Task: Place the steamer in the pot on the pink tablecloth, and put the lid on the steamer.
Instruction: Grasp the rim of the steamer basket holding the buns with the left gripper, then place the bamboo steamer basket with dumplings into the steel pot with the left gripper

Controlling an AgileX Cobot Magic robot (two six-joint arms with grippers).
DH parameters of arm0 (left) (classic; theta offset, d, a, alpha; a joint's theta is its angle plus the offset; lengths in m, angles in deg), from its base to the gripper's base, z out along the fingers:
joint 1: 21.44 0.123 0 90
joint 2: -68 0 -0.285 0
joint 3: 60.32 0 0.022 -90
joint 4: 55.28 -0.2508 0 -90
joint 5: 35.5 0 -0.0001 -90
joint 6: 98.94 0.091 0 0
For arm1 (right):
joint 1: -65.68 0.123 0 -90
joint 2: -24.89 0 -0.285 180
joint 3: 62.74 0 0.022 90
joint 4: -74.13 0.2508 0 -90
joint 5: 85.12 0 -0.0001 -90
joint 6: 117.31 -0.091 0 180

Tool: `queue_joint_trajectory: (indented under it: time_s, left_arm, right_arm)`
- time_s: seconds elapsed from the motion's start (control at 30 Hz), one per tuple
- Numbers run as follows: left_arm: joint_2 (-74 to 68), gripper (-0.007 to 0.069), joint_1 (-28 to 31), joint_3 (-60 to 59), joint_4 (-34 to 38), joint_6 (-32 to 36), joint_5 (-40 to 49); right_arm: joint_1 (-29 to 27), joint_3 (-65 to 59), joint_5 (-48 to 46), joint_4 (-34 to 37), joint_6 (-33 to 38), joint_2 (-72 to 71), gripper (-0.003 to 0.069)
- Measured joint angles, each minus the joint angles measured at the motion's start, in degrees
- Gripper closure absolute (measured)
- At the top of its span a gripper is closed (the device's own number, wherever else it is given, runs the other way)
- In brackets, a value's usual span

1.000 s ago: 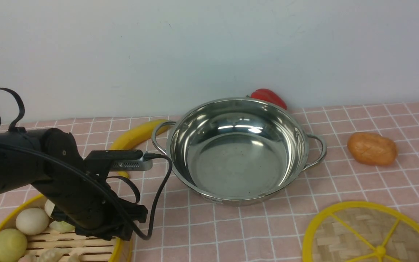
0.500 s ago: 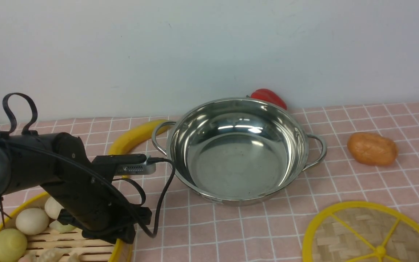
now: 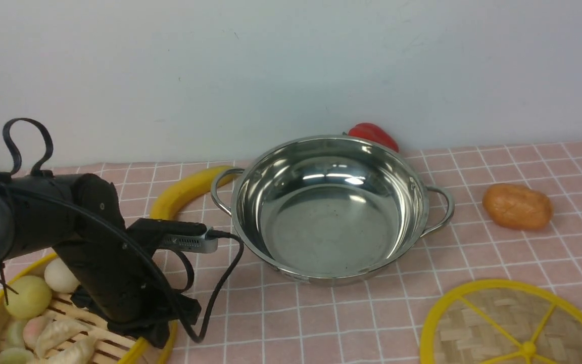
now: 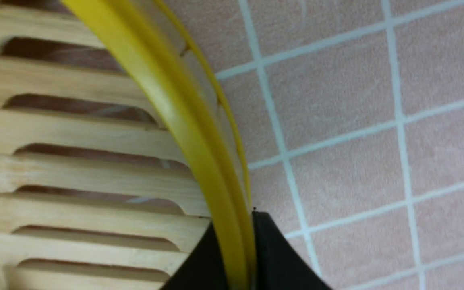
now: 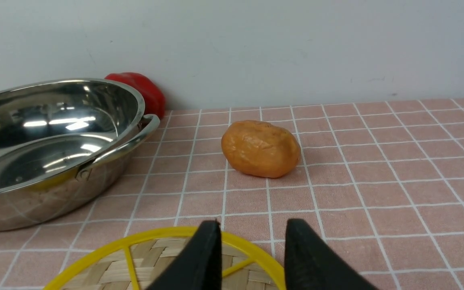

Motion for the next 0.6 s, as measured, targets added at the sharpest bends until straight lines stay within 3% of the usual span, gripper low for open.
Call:
queue_joint_trajectory:
  time_s: [0.4, 0.6]
  left_arm:
    - [7.23, 0.0596, -0.86, 18.21, -3.08, 0.55, 13.26]
    - [5.73, 0.0596, -7.8, 30.32, -4.77, 5.38, 16.37]
  right_arm:
    - [0.0, 0.0, 0.0, 0.0, 0.0, 0.0, 0.0416]
    - [0.0, 0.0, 0.0, 0.0, 0.0, 0.0, 0.0416]
